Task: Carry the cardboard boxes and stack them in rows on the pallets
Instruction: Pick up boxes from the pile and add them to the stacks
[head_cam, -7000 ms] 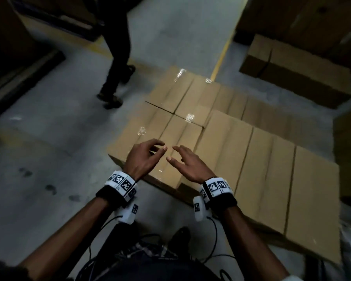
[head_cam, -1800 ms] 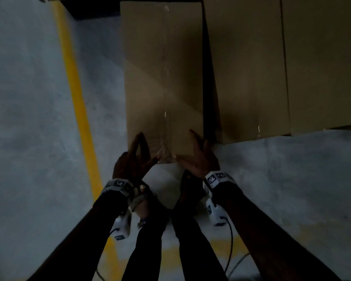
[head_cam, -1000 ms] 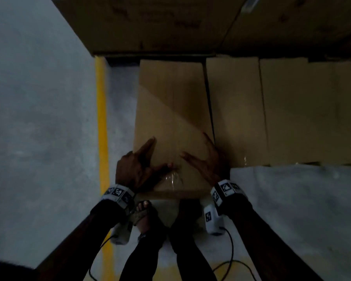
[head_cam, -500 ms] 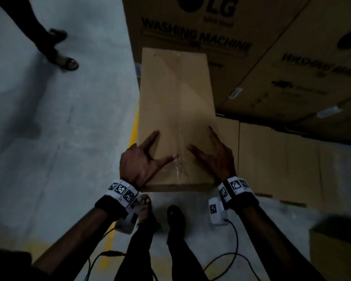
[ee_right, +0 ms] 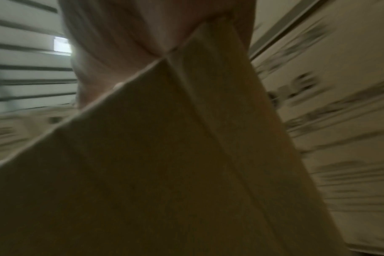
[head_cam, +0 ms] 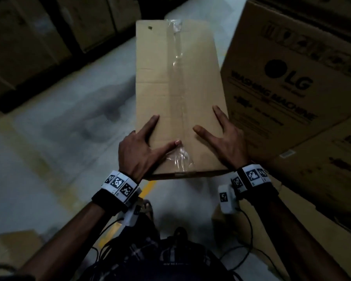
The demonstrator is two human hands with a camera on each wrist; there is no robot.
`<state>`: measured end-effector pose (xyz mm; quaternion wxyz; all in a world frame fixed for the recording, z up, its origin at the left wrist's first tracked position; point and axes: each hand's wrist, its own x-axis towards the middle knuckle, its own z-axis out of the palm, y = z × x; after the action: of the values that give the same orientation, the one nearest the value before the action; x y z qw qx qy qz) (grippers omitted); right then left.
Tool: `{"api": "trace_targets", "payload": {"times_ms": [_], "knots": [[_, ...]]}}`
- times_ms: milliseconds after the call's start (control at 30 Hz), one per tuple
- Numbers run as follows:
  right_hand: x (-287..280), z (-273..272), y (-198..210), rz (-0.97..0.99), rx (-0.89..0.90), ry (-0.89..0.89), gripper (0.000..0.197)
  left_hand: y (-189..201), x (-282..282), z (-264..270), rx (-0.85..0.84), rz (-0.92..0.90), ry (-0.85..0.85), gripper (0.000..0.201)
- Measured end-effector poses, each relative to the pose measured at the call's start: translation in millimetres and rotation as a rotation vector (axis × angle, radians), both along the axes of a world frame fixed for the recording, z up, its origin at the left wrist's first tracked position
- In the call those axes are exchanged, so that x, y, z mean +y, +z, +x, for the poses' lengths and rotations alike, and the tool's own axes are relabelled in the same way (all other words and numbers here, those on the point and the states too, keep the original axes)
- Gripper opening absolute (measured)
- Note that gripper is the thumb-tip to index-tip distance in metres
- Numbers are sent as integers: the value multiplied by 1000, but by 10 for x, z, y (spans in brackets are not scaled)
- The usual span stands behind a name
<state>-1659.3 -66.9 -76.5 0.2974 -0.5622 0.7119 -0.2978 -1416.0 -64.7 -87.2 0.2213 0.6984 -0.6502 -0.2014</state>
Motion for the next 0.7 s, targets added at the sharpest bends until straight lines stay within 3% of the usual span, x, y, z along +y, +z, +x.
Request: {"api": "trace_targets", "payload": {"times_ms": [300, 700], "knots": [[-908, 1609, 96, 15, 62, 361, 99, 12, -79, 1452, -1, 3, 345, 104], [-2237, 4894, 144, -19, 92, 819, 97, -8, -541, 4201, 4, 22, 748, 108]]}}
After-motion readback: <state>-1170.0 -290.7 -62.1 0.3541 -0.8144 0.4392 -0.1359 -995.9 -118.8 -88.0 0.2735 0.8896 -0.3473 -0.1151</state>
